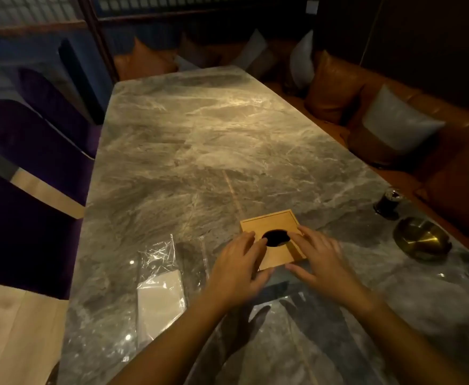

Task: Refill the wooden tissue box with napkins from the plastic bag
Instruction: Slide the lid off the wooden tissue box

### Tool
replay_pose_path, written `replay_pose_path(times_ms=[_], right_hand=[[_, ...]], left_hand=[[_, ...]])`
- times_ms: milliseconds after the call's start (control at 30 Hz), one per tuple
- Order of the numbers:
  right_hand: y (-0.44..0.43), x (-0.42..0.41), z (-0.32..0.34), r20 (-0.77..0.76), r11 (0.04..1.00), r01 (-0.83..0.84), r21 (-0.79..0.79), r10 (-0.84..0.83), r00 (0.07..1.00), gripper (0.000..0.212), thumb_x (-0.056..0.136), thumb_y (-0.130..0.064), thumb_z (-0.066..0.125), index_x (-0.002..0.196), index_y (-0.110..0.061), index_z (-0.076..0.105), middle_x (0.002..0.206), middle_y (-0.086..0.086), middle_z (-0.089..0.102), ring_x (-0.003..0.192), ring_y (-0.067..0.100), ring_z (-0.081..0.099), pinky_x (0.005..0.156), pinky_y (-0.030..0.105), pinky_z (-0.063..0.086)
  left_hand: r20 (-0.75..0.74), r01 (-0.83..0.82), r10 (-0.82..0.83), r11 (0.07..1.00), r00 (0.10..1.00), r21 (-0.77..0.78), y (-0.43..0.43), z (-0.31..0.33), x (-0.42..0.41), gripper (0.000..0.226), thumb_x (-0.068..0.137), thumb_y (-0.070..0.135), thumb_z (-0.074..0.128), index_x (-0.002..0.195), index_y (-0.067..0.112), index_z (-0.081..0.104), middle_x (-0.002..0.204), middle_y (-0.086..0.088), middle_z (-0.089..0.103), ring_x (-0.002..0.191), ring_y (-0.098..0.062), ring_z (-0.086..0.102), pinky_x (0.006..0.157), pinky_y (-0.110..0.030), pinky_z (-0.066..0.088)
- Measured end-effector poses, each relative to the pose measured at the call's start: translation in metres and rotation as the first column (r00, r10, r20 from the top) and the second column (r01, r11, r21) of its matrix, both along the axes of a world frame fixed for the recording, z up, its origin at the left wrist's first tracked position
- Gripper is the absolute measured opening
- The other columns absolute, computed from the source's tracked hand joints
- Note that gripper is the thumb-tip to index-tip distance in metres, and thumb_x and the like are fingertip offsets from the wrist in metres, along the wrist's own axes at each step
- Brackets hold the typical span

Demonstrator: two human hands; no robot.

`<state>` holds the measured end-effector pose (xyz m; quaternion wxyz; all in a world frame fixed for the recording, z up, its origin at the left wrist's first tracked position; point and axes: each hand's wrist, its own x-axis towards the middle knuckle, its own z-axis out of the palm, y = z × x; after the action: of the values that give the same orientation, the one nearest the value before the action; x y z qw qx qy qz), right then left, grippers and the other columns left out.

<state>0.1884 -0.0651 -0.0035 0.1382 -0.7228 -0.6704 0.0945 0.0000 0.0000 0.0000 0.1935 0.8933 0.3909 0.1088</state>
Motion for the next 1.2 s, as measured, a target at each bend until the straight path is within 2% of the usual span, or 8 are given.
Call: replay_pose_path(times_ms=[133, 267, 367, 667, 800, 933, 1067, 1200], right_hand=[[0.006, 0.004, 0.008, 0.058, 0.995, -0.075, -0.073, 0.079, 0.995, 0.071, 0.078, -0.063, 0.035, 0.141, -0.03, 0.031, 0.155, 0.003, 0.02, 0.142, 0.022, 0.017, 0.111, 0.041, 0.017], [0.021, 0.008, 0.02, 0.149, 0.97, -0.135, -0.202, 0.166, 0.975, 0.059, 0.085, -0.049, 0.052, 0.139, -0.036, 0.033, 0.158, 0.001, -0.002, 0.145, 0.019, -0.004, 0.114, 0.041, 0.005], [0.031, 0.011, 0.023, 0.154, 0.941, -0.164, -0.296, 0.217, 0.964, 0.061, 0.082, -0.047, 0.058, 0.137, -0.034, 0.036, 0.158, 0.002, -0.004, 0.145, 0.021, -0.007, 0.115, 0.044, 0.004], [0.051, 0.013, 0.038, 0.135, 0.879, -0.204, -0.431, 0.286, 0.949, 0.053, 0.076, -0.047, 0.064, 0.124, -0.033, 0.047, 0.157, 0.004, 0.011, 0.143, 0.023, 0.01, 0.112, 0.047, 0.01], [0.063, 0.018, 0.06, -0.038, 0.807, -0.228, -0.544, 0.248, 0.968, 0.057, 0.074, -0.046, 0.069, 0.124, -0.029, 0.05, 0.15, 0.002, 0.022, 0.133, 0.023, 0.028, 0.104, 0.038, 0.03], [0.076, 0.021, 0.083, -0.241, 0.74, -0.289, -0.607, 0.175, 0.955, 0.044, 0.075, -0.041, 0.07, 0.113, -0.023, 0.058, 0.122, 0.003, 0.049, 0.107, 0.022, 0.049, 0.08, 0.027, 0.04], [0.086, 0.026, 0.096, -0.343, 0.694, -0.304, -0.652, 0.088, 0.935, 0.034, 0.078, -0.038, 0.067, 0.109, -0.025, 0.062, 0.116, 0.002, 0.057, 0.102, 0.014, 0.051, 0.081, 0.026, 0.039], [0.092, 0.033, 0.1, -0.46, 0.683, -0.358, -0.636, 0.036, 0.887, 0.04, 0.078, -0.034, 0.068, 0.116, -0.029, 0.058, 0.119, -0.003, 0.059, 0.109, 0.012, 0.052, 0.096, 0.031, 0.04]], left_hand=[[-0.15, 0.124, -0.116, 0.991, 0.982, 0.045, 0.01, 0.0, 0.007, 0.063, 0.09, 0.049, 0.044, 0.145, 0.029, 0.022, 0.159, -0.006, 0.005, 0.146, -0.023, -0.006, 0.112, -0.036, -0.009], [-0.254, 0.131, -0.131, 0.991, 0.958, -0.016, 0.025, -0.002, 0.012, 0.065, 0.085, 0.047, 0.054, 0.142, 0.029, 0.028, 0.159, -0.013, -0.003, 0.144, -0.031, -0.012, 0.115, -0.049, -0.006], [-0.275, 0.147, -0.163, 0.986, 0.948, -0.08, 0.031, 0.002, 0.015, 0.063, 0.082, 0.046, 0.059, 0.137, 0.026, 0.033, 0.158, -0.014, -0.004, 0.144, -0.033, -0.013, 0.115, -0.051, -0.002], [-0.369, 0.196, -0.228, 0.973, 0.901, -0.123, 0.044, 0.026, 0.023, 0.06, 0.079, 0.044, 0.063, 0.133, 0.026, 0.043, 0.154, -0.012, 0.018, 0.142, -0.032, 0.01, 0.115, -0.047, 0.009], [-0.31, 0.16, -0.265, 0.931, 0.913, -0.327, 0.056, 0.048, 0.025, 0.062, 0.079, 0.039, 0.066, 0.135, 0.026, 0.041, 0.143, -0.006, 0.032, 0.127, -0.027, 0.036, 0.102, -0.039, 0.034], [-0.232, 0.11, -0.291, 0.809, 0.928, -0.577, 0.073, 0.066, 0.023, 0.053, 0.081, 0.034, 0.065, 0.131, 0.028, 0.046, 0.139, -0.002, 0.041, 0.118, -0.021, 0.042, 0.099, -0.035, 0.034], [-0.139, 0.086, -0.272, 0.677, 0.952, -0.731, 0.086, 0.077, 0.023, 0.042, 0.086, 0.023, 0.06, 0.126, 0.019, 0.05, 0.124, -0.003, 0.05, 0.115, -0.019, 0.045, 0.102, -0.034, 0.031], [-0.081, 0.124, -0.282, 0.637, 0.956, -0.761, 0.096, 0.081, 0.019, 0.048, 0.079, 0.034, 0.061, 0.125, 0.02, 0.051, 0.124, -0.003, 0.054, 0.117, -0.019, 0.048, 0.105, -0.037, 0.032]])
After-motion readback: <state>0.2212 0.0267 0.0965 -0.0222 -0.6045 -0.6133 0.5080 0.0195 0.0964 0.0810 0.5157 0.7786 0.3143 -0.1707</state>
